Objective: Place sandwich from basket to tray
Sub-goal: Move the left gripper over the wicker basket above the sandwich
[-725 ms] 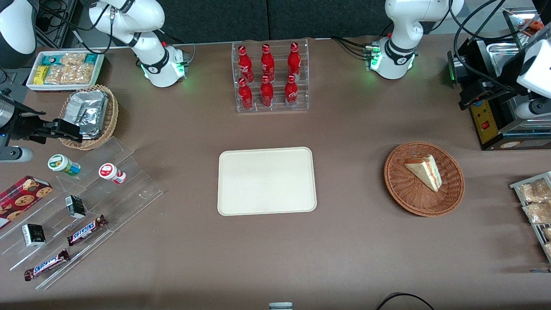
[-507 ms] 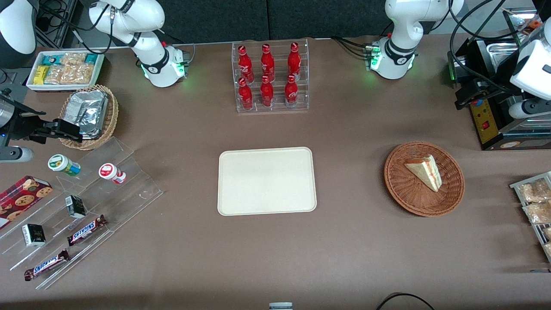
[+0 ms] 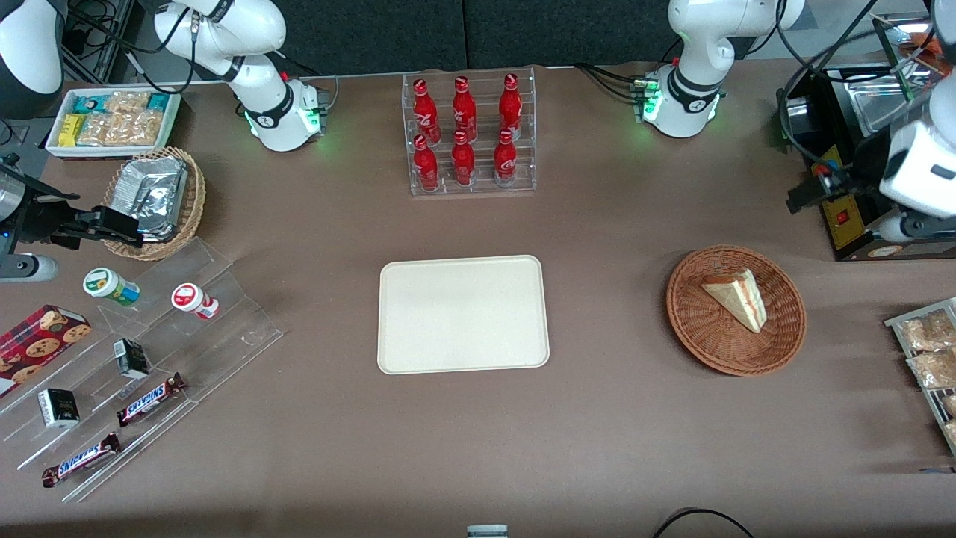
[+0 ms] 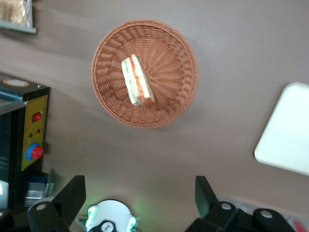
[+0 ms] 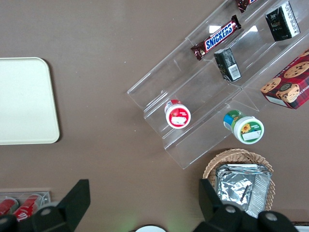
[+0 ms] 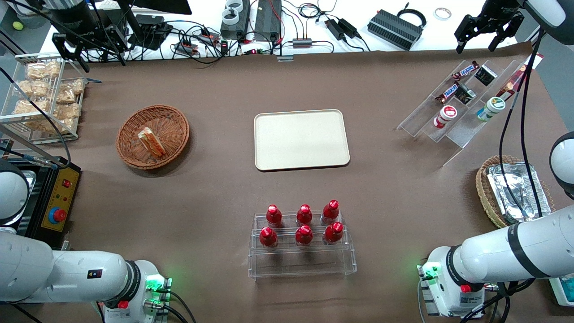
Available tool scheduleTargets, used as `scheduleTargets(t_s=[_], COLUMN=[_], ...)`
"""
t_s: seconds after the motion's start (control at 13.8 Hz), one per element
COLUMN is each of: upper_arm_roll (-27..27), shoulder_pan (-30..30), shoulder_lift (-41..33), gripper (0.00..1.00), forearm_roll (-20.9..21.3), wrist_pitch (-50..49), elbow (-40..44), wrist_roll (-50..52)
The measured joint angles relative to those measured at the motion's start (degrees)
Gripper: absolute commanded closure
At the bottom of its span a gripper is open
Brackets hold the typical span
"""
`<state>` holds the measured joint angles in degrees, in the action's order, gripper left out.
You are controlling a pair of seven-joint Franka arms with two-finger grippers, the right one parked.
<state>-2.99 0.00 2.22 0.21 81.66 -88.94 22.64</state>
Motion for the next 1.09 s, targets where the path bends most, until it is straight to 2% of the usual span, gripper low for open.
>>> scheduleTargets(t_s=[0.29, 0.8, 1.09], upper_arm_roll=[0.3, 0.2, 0.4], shoulder_pan=[5.0, 5.3, 5.7], shoulder_lift=[-0.1, -2.7, -2.7], gripper=[0.0, 0.0, 0.0], forearm_roll=[-0.3, -0.3, -0.3], wrist_pitch=[12.7, 40.5, 53.0], elbow=[-11.6, -34.9, -44.0], wrist_roll=[4.3, 8.8, 9.8])
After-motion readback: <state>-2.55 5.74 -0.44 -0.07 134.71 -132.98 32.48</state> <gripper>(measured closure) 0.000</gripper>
